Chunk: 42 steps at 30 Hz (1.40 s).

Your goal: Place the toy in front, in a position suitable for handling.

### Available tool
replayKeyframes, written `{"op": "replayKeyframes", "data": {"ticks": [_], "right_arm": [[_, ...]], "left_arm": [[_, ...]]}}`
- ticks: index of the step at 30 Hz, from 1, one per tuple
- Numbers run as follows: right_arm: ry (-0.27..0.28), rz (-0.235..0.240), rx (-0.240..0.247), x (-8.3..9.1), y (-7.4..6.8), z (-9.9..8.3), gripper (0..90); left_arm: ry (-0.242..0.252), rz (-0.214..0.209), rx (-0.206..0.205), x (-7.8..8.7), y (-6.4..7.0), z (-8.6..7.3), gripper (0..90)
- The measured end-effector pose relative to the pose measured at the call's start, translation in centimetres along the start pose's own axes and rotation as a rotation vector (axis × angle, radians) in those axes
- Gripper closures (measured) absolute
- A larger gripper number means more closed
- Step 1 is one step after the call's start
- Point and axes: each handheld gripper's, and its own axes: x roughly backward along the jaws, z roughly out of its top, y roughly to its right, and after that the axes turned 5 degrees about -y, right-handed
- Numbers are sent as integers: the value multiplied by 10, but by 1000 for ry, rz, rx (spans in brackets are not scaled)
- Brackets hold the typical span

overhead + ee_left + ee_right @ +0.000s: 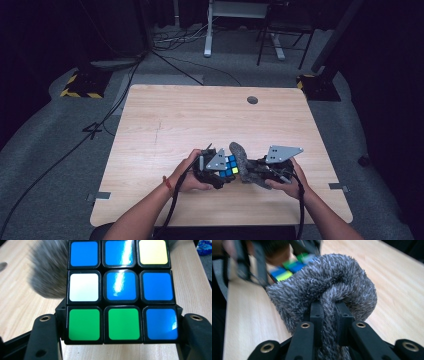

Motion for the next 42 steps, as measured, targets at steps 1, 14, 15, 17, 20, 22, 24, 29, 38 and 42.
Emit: {"op": "replayKeyframes", "data": {"ticks": [1, 14, 15, 17, 20, 22, 24, 29, 38, 42], "right_arm": [[9, 0, 2, 1, -1, 2, 796], [9, -15, -14, -2, 4, -1, 797], [13, -23, -8, -2, 2, 2, 797], [28, -19, -4, -1, 1, 3, 799], [34, -7, -3, -1, 0, 5, 800], [41, -5, 1, -1, -1, 8, 800], [41, -1, 10, -1, -4, 10, 800], [45, 12, 3, -5, -4, 13, 799], [-28, -30, -24, -4, 5, 3, 799], [-57, -40, -52, -4, 11, -6, 799]], "left_arm": [[-4, -9, 3, -2, 0, 0, 338], [26, 4, -5, 0, 2, 3, 337], [29, -4, -2, -1, 1, 3, 336], [20, -6, -4, -1, 0, 3, 336], [13, 2, -3, -4, 2, 4, 334], [8, 8, -15, -7, 3, 4, 332], [0, 1, -17, -8, 3, 4, 330], [-3, 3, -10, -11, 3, 4, 331], [62, 17, 1, 1, 1, 2, 336], [91, 11, 6, 6, 0, 2, 336]]}}
